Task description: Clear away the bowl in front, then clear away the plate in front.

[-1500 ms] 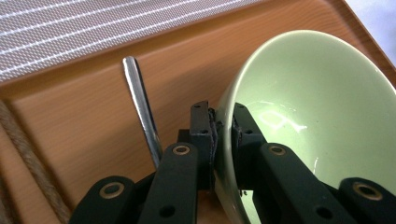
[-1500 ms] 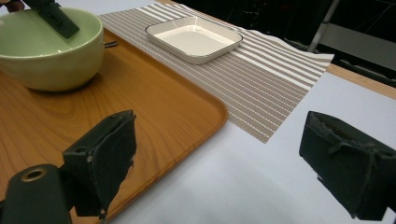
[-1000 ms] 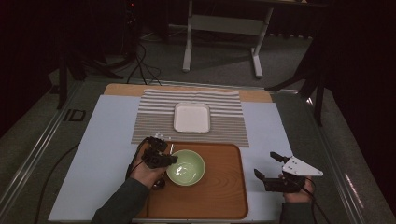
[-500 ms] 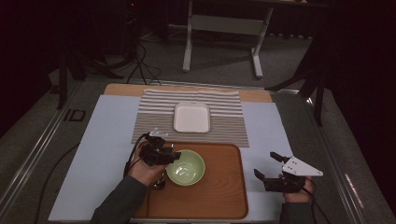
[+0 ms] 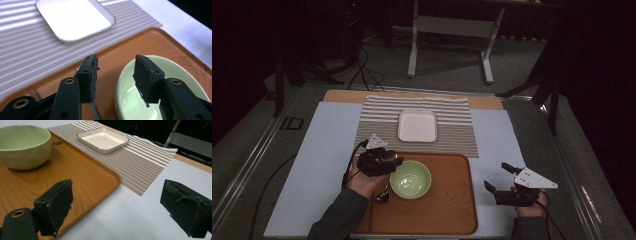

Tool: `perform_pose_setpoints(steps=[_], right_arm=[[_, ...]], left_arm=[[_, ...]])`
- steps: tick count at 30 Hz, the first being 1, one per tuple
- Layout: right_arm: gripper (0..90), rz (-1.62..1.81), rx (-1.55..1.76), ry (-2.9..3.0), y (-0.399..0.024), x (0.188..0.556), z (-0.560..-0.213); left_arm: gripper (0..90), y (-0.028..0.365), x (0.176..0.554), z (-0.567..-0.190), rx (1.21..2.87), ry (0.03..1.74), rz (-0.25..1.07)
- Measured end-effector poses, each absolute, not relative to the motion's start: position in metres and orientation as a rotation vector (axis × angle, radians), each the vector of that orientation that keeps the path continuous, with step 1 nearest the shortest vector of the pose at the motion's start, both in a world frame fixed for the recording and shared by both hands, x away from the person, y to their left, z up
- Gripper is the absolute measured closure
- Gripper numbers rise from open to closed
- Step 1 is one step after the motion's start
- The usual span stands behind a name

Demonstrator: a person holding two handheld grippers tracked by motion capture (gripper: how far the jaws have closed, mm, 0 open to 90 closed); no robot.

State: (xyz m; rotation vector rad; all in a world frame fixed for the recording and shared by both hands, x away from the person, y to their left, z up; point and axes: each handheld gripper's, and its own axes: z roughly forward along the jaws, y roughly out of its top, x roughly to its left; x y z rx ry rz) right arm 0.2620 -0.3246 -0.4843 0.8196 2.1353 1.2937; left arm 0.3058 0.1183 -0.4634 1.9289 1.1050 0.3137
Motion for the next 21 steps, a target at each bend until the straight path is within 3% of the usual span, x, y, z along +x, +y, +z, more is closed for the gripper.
perform_pose_setpoints(steps=[21], right_arm=[[10.5, 1.291, 0.820, 2.139, -0.324, 0.263, -0.485]], left_arm=[[52.0, 0.131, 0.328, -0.459, 1.839, 1.189, 0.381]])
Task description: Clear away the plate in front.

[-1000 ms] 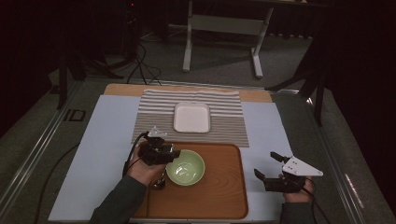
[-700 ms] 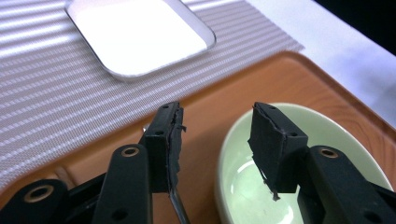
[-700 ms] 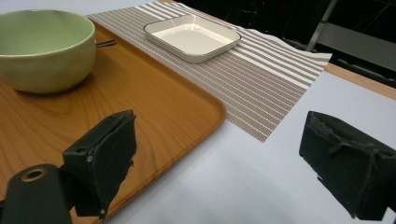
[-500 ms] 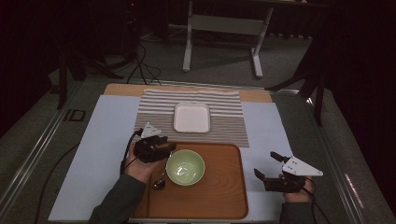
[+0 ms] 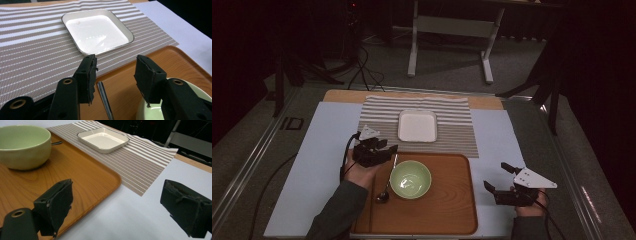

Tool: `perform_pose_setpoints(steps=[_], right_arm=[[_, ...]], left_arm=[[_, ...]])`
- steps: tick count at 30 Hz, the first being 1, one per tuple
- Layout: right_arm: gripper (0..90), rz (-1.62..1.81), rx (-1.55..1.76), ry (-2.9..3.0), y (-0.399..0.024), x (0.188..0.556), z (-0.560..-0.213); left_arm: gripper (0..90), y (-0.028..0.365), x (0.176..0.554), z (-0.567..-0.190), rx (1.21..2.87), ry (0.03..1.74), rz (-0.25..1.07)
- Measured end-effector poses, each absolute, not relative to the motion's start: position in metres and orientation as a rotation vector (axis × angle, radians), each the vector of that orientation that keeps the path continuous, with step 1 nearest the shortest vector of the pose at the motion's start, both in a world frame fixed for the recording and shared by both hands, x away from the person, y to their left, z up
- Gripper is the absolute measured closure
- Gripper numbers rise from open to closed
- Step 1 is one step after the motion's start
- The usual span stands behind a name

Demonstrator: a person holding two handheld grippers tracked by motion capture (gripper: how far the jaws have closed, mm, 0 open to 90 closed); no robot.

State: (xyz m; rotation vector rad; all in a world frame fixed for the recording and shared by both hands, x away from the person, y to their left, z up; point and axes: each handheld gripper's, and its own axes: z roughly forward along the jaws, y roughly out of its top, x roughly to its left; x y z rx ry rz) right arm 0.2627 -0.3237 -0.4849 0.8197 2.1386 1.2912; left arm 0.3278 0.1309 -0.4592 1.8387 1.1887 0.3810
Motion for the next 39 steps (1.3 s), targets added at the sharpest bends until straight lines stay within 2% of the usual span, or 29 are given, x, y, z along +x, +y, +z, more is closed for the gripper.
perform_pose_setpoints(steps=[27, 39], right_arm=[[10.6, 1.295, 0.818, 2.134, -0.325, 0.262, -0.484], [10.6, 1.293, 0.815, 2.138, -0.324, 0.263, -0.485]], left_arm=[[52.5, 0.116, 0.375, -0.438, 1.822, 1.201, 0.508], [52.5, 0.114, 0.402, -0.446, 1.835, 1.256, 0.516]])
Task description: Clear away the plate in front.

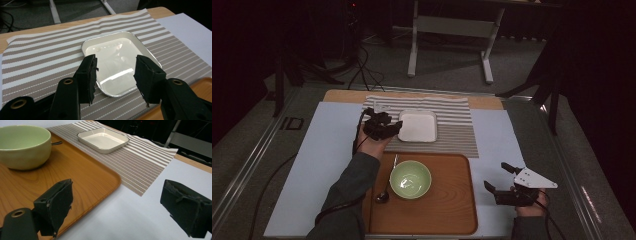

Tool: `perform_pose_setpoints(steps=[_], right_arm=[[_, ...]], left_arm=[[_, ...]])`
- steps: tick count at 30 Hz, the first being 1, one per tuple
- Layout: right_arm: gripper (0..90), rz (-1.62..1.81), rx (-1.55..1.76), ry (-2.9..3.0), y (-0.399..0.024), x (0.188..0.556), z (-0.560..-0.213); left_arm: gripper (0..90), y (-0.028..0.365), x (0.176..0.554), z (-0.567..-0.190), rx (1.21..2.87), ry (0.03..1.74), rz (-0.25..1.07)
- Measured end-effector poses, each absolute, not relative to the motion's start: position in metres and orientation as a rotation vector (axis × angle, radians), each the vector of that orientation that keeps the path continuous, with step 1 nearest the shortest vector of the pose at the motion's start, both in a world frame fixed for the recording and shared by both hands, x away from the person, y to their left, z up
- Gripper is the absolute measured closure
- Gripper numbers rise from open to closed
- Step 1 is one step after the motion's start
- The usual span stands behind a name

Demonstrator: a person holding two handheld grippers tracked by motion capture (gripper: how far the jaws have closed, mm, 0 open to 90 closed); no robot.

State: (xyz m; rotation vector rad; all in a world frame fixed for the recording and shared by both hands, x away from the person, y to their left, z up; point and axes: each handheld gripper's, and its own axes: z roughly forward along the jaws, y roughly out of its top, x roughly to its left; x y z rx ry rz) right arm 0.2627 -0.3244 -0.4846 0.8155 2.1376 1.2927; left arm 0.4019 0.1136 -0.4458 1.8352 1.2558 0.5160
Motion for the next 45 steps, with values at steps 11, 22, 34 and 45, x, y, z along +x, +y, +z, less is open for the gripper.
perform_pose_setpoints(steps=[11, 22, 34, 45], right_arm=[[10.6, 1.294, 0.815, 2.138, -0.325, 0.263, -0.485], [10.6, 1.295, 0.816, 2.139, -0.325, 0.263, -0.485], [10.6, 1.297, 0.815, 2.142, -0.325, 0.264, -0.485], [10.6, 1.295, 0.816, 2.144, -0.325, 0.264, -0.485]], left_arm=[[52.6, 0.108, 0.422, -0.462, 1.856, 1.297, 0.510], [54.5, 0.103, 0.439, -0.482, 1.890, 1.355, 0.488], [58.0, 0.100, 0.454, -0.506, 1.955, 1.436, 0.463], [67.1, 0.100, 0.461, -0.519, 1.964, 1.501, 0.375]])
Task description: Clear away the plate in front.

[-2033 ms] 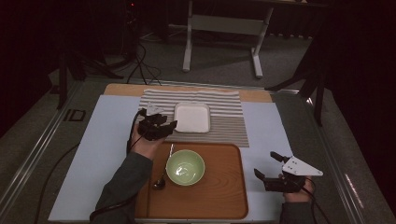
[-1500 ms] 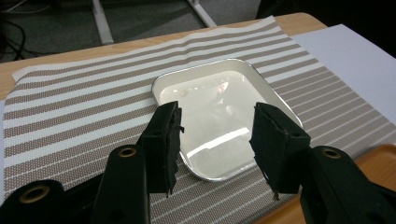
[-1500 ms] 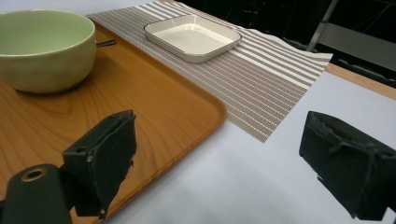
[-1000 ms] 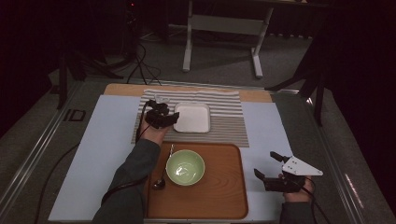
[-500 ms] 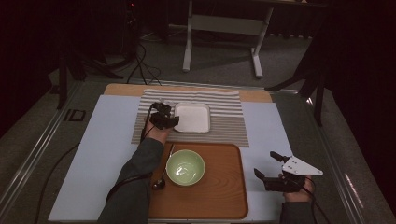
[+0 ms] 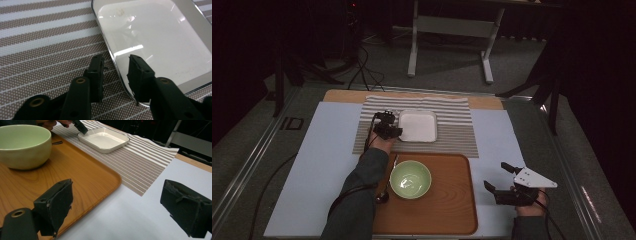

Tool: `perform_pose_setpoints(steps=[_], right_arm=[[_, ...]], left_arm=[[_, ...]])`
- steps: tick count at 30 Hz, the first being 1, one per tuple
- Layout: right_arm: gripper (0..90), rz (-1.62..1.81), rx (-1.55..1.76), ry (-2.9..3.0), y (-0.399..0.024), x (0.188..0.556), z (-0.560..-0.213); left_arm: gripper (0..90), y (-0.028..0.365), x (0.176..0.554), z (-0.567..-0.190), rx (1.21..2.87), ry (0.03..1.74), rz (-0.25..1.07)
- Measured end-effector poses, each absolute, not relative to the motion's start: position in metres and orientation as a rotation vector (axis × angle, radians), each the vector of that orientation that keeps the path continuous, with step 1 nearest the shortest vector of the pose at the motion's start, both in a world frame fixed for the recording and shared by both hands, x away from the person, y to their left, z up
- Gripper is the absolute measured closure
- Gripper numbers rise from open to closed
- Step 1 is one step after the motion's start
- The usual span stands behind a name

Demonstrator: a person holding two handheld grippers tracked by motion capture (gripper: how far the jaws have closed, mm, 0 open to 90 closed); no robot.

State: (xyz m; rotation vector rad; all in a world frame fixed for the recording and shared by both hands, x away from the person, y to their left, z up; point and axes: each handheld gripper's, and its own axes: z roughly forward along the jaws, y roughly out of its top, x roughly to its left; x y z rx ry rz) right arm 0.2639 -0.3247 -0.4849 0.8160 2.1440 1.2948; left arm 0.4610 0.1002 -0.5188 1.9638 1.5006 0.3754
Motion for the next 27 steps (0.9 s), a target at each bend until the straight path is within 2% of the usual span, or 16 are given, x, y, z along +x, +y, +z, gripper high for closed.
perform_pose_setpoints(steps=[7, 18, 23, 27], right_arm=[[10.6, 1.295, 0.815, 2.144, -0.325, 0.264, -0.485], [10.6, 1.293, 0.815, 2.147, -0.325, 0.264, -0.485], [10.6, 1.291, 0.815, 2.149, -0.325, 0.264, -0.485], [10.6, 1.291, 0.814, 2.149, -0.325, 0.264, -0.485]], left_arm=[[78.1, 0.099, 0.464, -0.524, 1.956, 1.514, 0.319], [86.2, 0.103, 0.467, -0.522, 1.935, 1.541, 0.289], [86.9, 0.104, 0.467, -0.523, 1.929, 1.543, 0.281], [89.4, 0.109, 0.467, -0.517, 1.845, 1.551, 0.224]])
